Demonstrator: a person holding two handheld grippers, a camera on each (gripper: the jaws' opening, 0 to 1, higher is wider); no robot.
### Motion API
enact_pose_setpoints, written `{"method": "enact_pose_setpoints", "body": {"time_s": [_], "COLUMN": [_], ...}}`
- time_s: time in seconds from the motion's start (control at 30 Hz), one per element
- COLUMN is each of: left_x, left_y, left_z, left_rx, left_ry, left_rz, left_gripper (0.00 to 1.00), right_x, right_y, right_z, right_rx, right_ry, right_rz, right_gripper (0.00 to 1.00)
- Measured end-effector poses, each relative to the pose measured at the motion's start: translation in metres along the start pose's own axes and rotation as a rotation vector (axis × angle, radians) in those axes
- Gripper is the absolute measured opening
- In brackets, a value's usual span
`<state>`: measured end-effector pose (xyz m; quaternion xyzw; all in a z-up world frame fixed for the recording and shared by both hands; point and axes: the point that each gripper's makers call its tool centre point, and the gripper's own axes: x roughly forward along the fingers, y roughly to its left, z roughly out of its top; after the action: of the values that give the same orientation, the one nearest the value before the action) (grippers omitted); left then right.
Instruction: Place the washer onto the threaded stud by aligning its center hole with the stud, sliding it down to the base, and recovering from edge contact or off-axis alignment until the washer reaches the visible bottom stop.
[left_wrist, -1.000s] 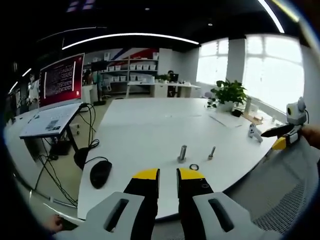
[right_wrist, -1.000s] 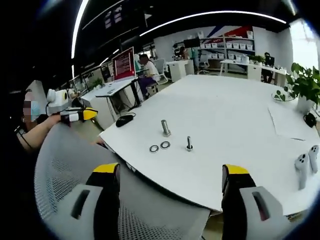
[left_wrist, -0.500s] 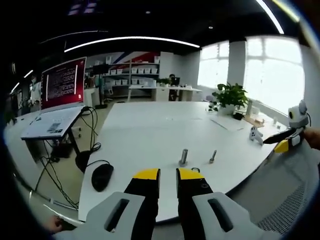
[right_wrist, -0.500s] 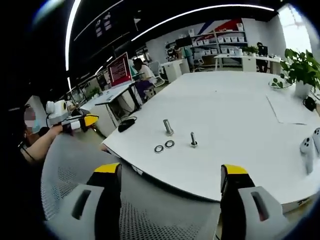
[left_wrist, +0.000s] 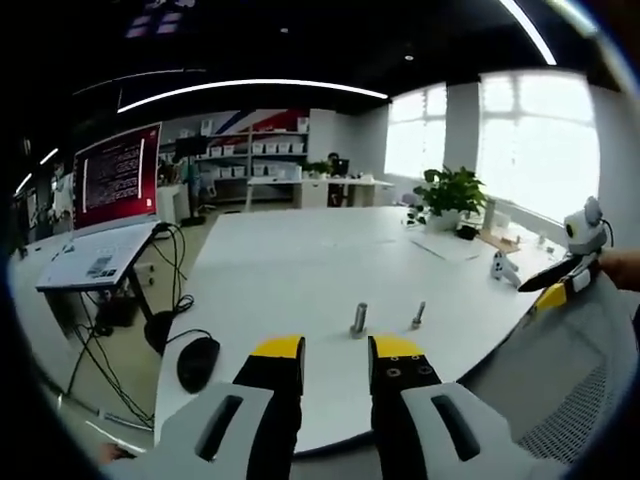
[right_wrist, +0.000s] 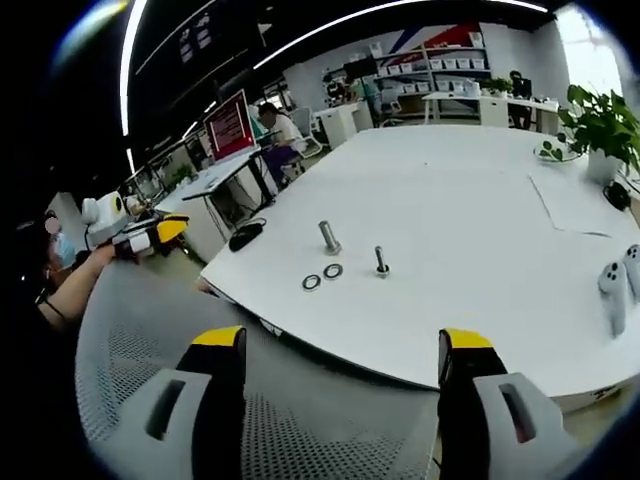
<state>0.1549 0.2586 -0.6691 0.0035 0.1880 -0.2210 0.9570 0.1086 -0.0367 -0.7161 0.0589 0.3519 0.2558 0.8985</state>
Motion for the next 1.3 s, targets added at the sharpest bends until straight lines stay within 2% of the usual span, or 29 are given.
{"method": "enact_pose_setpoints", "body": {"time_s": [0.07,0.17,0.23,0.3,0.4,0.5,0.63,0.67,0.8,0.87,0.9,0.97,1.03,1.17,1.2,1.3], "left_x": [0.001,0.002,0.003,0.004,0.004,0.004,0.003,0.003,0.011,0.016,0.02,0.025,0.03,0.044,0.048,0.058], "left_y": [-0.002,0.0,-0.001,-0.005,-0.009,-0.006,-0.005,-0.006,-0.015,-0.021,-0.027,-0.032,-0.037,-0.036,-0.037,-0.037], "left_z": [-0.002,0.002,0.002,0.003,0.008,0.018,0.048,0.052,0.067,0.071,0.071,0.072,0.066,0.045,0.034,0.019], "left_rx": [0.0,0.003,-0.017,0.006,0.058,0.13,0.193,0.195,0.22,0.222,0.208,0.191,0.187,0.26,0.28,0.386], "left_ry": [0.016,-0.003,0.017,0.013,0.018,0.017,-0.056,-0.058,-0.083,-0.091,-0.087,-0.087,-0.05,0.043,0.093,0.158], "left_rz": [-0.009,0.0,-0.009,-0.033,-0.053,-0.048,-0.054,-0.06,-0.115,-0.144,-0.182,-0.215,-0.257,-0.284,-0.303,-0.332], "left_gripper": [0.25,0.37,0.43,0.47,0.47,0.45,0.49,0.5,0.51,0.55,0.56,0.56,0.56,0.55,0.53,0.5], "right_x": [0.0,0.0,0.0,0.0,0.0,0.0,0.001,0.001,0.001,0.001,0.001,0.001,0.001,0.0,0.0,0.001], "right_y": [-0.001,0.0,0.0,-0.001,-0.001,-0.001,-0.002,-0.002,-0.003,-0.003,-0.004,-0.004,-0.005,-0.005,-0.005,-0.005], "right_z": [0.0,0.0,0.001,0.001,0.0,0.0,0.001,0.001,0.001,0.002,0.001,0.001,0.002,0.006,0.006,0.004], "right_rx": [0.012,0.011,0.01,0.013,0.018,0.019,0.01,0.009,0.011,0.007,0.004,0.001,0.004,0.005,0.005,0.004], "right_ry": [-0.005,-0.001,0.0,-0.001,0.0,0.0,0.001,0.001,-0.003,-0.004,-0.002,0.003,-0.004,-0.033,-0.034,-0.018], "right_rz": [-0.004,-0.002,-0.001,-0.002,-0.005,-0.007,-0.011,-0.012,-0.015,-0.016,-0.019,-0.022,-0.026,-0.024,-0.023,-0.022], "right_gripper": [0.8,0.8,0.8,0.8,0.79,0.79,0.78,0.78,0.78,0.78,0.77,0.77,0.77,0.77,0.78,0.78]}}
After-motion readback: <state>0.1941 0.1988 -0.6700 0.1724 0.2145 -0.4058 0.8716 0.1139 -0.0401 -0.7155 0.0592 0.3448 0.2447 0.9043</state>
